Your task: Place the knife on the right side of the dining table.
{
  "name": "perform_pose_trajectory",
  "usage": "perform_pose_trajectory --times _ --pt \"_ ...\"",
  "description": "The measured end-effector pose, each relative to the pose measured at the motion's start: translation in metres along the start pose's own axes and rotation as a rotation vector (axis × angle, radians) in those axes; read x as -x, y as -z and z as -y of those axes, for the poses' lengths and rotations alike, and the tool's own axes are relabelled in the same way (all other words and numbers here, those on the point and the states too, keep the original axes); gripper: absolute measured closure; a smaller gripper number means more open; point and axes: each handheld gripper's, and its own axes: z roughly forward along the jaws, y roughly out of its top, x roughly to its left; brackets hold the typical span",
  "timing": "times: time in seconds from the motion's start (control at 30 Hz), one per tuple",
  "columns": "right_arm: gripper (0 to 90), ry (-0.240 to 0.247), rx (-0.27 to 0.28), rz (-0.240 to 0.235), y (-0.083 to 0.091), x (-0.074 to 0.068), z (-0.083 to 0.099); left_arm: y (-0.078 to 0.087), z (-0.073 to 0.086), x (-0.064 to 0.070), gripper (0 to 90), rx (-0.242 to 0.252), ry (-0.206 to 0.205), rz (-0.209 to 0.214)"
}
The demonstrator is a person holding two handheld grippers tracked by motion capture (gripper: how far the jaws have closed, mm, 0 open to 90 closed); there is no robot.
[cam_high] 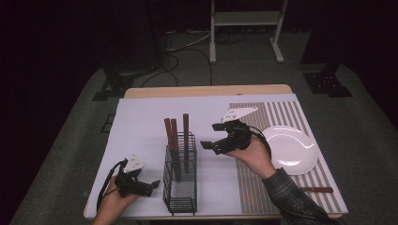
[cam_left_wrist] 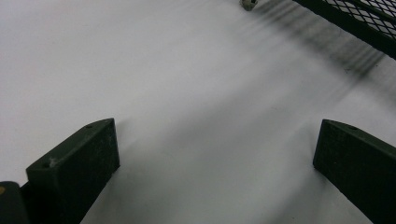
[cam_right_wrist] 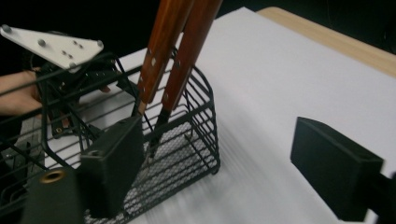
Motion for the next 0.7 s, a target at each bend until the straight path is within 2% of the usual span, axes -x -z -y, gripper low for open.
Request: perform_pose_trajectory --times 0.23,0.7 --pt "17.1 0.005 0.021 -0.005 -0.002 0.001 -0.010 0.000 0.000 0.000 0.0 0.001 -0.003 -0.002" --pt "21.3 0.010 0.064 -0.034 -0.020 0.000 -0.032 0.000 0.000 0.000 0.0 0.002 -0.002 -0.002"
